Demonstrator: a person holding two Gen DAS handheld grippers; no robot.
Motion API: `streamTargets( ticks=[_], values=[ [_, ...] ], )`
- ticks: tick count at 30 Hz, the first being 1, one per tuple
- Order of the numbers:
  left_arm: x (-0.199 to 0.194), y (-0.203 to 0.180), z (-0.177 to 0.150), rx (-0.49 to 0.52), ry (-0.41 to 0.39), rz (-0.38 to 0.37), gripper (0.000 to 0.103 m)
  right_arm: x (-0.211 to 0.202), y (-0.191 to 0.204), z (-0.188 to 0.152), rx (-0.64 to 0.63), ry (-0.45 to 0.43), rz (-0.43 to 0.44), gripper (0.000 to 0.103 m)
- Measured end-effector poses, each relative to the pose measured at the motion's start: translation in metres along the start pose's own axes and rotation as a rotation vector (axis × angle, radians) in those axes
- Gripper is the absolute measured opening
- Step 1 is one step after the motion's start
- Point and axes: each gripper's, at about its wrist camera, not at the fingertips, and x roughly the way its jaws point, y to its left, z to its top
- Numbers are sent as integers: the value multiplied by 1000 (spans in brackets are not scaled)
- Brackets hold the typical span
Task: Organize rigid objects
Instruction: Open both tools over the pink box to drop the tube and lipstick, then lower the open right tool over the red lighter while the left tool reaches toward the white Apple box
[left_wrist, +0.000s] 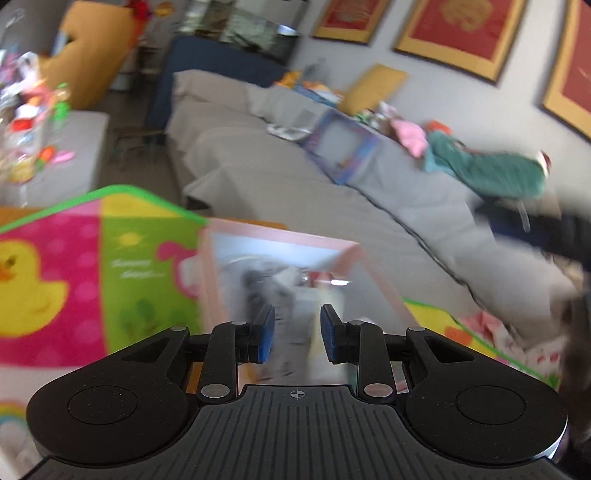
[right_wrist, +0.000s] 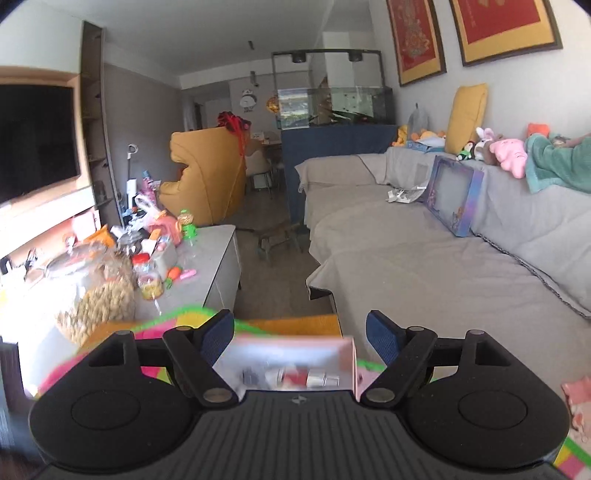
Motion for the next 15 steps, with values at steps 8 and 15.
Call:
streamTargets(
  ticks=[8, 15],
  values=[
    [-90, 74, -20, -2, -32, 234, 30, -12, 22, -92, -192, 142, 4, 80],
    [-142, 143, -49, -200, 1, 352, 30, -7, 40, -142, -136, 287, 86, 80]
  ],
)
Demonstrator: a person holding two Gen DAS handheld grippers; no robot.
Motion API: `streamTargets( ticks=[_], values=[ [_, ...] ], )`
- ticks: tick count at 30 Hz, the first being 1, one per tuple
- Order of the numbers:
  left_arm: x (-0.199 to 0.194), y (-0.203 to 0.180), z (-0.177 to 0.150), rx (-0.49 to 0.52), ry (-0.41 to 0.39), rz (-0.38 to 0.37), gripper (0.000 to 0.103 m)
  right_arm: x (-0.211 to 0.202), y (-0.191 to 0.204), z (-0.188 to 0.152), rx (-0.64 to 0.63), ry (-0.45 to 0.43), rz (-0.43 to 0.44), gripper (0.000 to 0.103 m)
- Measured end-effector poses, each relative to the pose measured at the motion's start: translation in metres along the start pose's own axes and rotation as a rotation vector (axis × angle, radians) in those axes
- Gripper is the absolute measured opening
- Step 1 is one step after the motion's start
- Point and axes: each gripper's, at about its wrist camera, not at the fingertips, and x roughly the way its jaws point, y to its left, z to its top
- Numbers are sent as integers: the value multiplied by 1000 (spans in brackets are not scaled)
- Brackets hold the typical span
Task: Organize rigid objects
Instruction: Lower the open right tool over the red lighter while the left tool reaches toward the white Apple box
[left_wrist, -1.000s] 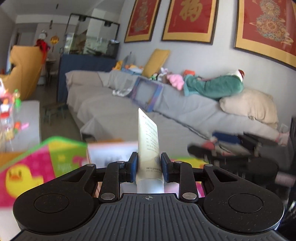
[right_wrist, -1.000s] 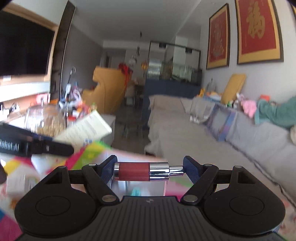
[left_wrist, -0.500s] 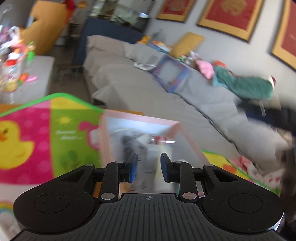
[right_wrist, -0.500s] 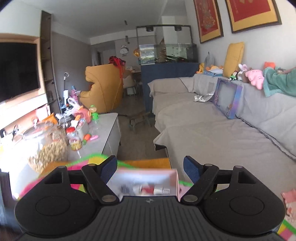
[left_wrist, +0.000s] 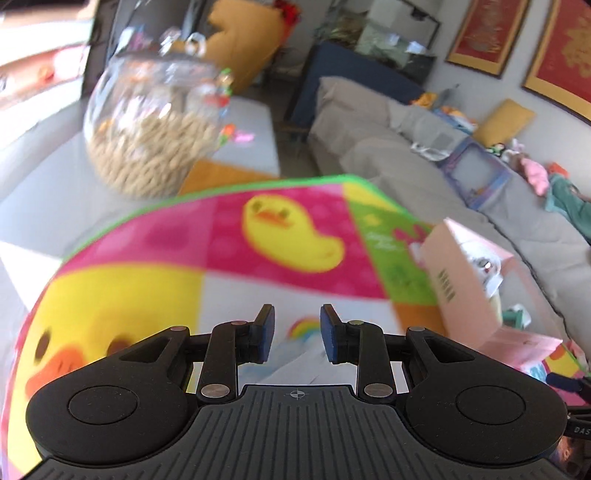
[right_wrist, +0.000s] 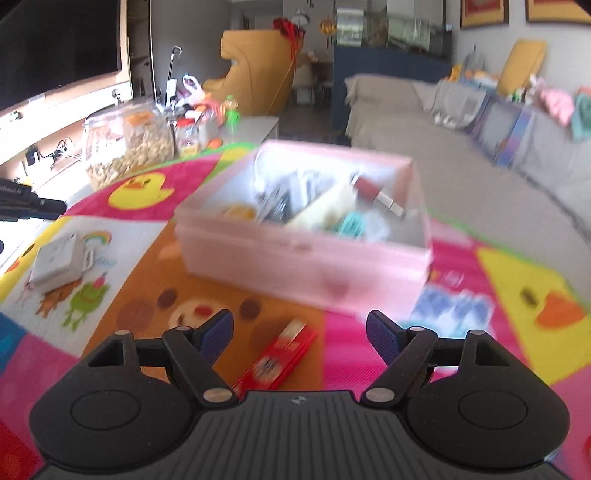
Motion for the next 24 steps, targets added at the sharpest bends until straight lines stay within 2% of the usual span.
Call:
streamTargets(
  ticks=[3, 5, 10, 12, 13, 15, 17, 18, 21, 24],
  values=[
    [0, 9, -12, -32, 44, -61, 30, 4, 5, -8, 6, 23, 5, 80],
    [-1, 4, -20, -17, 58, -101, 30, 5, 8, -10, -2, 28, 5, 80],
    [2, -29, -41, 68, 102, -142, 31, 6, 9, -13, 2, 42, 0, 80],
    [-1, -44, -49, 126, 95, -144, 31, 7, 8, -15, 4, 39, -14, 77],
    [-2, -52, -53, 159, 90, -142, 31, 7, 9, -16, 2, 33, -24, 73],
    [-8, -68, -60, 225, 62, -129, 31, 8, 10, -16, -8, 38, -17, 39],
    [-15, -83, -67, 307, 35, -108, 31, 7, 12, -15, -9, 42, -1, 28],
    [-18, -90, -70, 343, 33, -102, 31, 7, 15, -15, -18, 43, 15, 25],
    [-23, -106, -79, 427, 38, -83, 31, 5, 29, -17, -51, 49, 68, 23],
    [-32, -118, -84, 517, 18, -31, 31, 3, 44, -22, -124, 24, 45, 23]
  ],
)
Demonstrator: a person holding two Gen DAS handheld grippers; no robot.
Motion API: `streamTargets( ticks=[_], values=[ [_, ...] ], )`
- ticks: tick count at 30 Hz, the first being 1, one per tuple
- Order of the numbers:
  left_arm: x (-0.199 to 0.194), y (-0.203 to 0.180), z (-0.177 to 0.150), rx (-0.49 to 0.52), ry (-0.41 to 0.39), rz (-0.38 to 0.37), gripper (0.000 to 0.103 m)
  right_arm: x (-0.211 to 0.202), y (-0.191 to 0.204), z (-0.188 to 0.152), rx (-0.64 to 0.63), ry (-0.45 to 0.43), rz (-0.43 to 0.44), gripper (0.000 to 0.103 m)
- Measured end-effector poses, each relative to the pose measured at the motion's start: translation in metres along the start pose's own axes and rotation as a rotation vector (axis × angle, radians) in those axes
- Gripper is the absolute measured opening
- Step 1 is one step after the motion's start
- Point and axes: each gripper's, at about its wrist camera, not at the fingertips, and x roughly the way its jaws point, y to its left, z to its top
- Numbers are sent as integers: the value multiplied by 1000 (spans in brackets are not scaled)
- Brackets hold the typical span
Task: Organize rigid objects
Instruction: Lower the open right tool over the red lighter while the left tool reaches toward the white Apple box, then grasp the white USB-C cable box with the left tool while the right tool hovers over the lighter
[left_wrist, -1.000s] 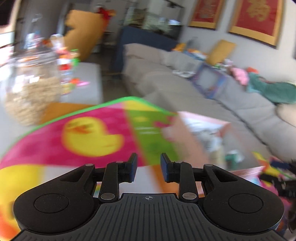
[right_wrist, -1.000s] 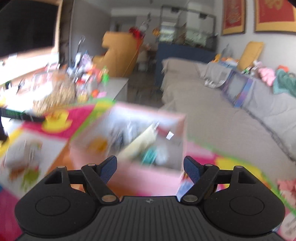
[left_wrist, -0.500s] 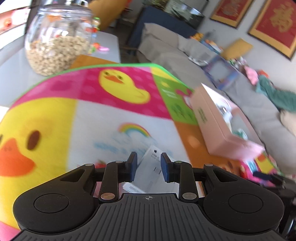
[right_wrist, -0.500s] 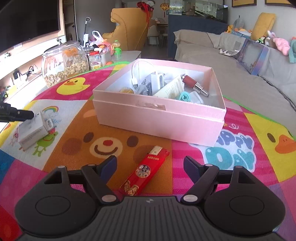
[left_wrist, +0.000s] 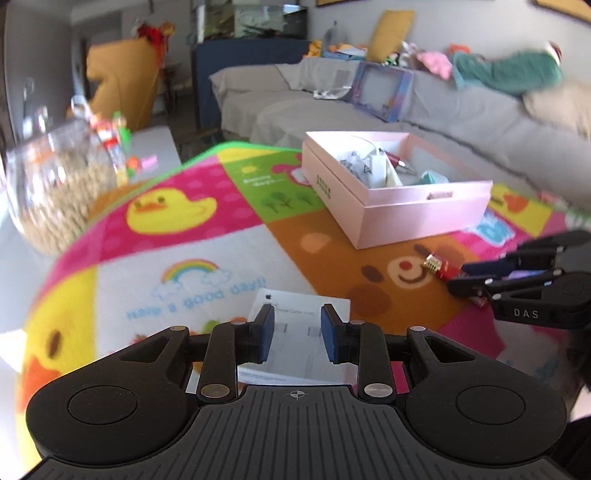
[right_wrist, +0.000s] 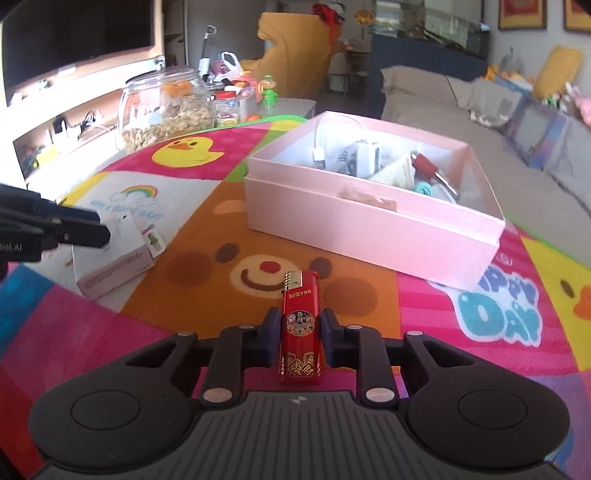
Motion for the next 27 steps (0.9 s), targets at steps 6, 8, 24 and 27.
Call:
streamTargets(
  ticks=[6, 8, 24, 27],
  values=[
    [5, -8, -2, 14, 81, -79, 34, 1, -7, -2, 38, -10, -46, 55],
    [7, -14, -3, 29, 76, -86, 40, 2, -15, -3, 81, -7, -38, 60],
    [24, -38, 0, -28, 159, -254, 49, 4, -16, -6, 83, -8, -24, 73],
    [13, -39, -1, 20, 91, -226, 49, 4, -16, -6, 83, -8, -25, 74]
  ],
)
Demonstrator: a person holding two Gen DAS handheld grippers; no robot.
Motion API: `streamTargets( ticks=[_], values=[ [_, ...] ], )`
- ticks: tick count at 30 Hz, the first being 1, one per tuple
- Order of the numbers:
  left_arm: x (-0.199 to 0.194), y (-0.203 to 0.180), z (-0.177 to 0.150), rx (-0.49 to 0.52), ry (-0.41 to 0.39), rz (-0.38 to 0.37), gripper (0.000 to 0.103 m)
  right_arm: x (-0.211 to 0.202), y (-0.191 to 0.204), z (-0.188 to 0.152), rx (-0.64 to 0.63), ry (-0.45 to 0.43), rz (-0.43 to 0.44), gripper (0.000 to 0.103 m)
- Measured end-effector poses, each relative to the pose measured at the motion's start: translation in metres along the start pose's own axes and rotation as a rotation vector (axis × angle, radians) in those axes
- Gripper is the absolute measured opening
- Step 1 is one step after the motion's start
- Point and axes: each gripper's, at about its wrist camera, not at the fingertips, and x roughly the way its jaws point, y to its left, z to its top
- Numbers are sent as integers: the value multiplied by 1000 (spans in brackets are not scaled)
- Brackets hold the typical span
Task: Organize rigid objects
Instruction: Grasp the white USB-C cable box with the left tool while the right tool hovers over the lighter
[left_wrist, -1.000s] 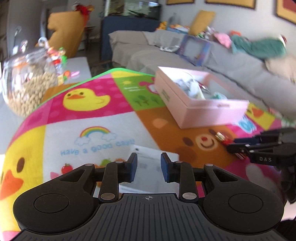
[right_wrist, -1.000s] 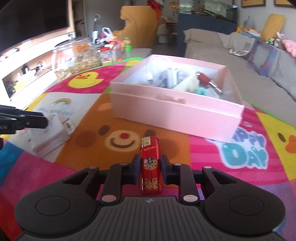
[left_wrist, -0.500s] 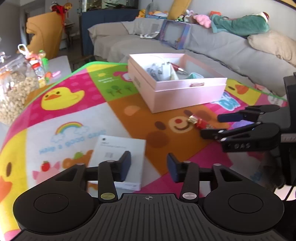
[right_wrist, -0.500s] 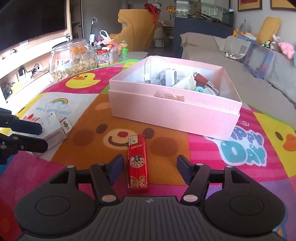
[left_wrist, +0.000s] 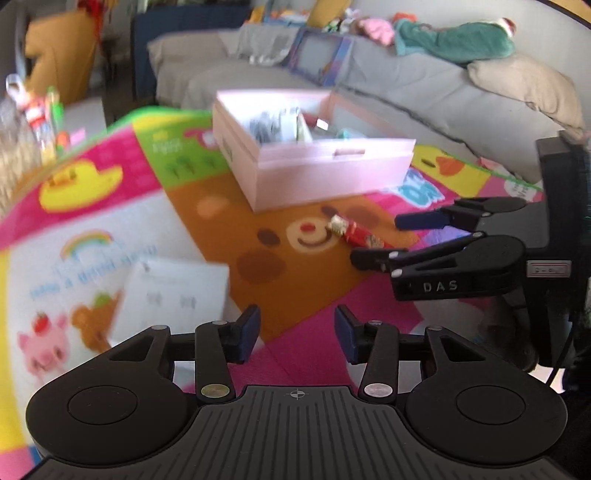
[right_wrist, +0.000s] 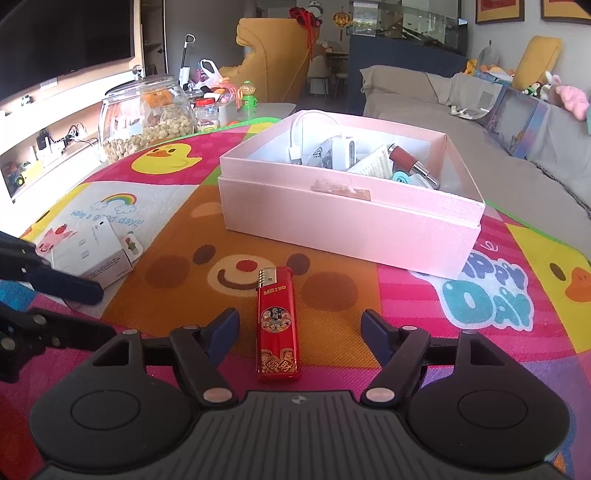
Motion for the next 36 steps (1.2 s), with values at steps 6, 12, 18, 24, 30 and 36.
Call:
streamTargets(
  ticks=[6, 12, 18, 24, 30, 36],
  values=[
    [-20, 26, 10, -38, -54, 152, 49, 0, 0, -1, 1, 1, -1, 76],
    [-13, 47, 4, -39, 12, 148, 51, 0, 1, -1, -3, 2, -7, 77],
    [-5, 31, 0, 72, 39, 84, 83, 0, 1, 0, -2, 5, -15, 78],
    [-5, 30, 0, 32, -5, 51, 89, 0, 1, 0, 1, 6, -14, 79],
    [-13, 56, 9, -65, -56, 151, 80, 1, 0, 0, 3, 8, -14, 82],
    [1, 70, 5, -159, 20, 100, 78, 2, 1, 1, 4, 8, -16, 82]
  ],
)
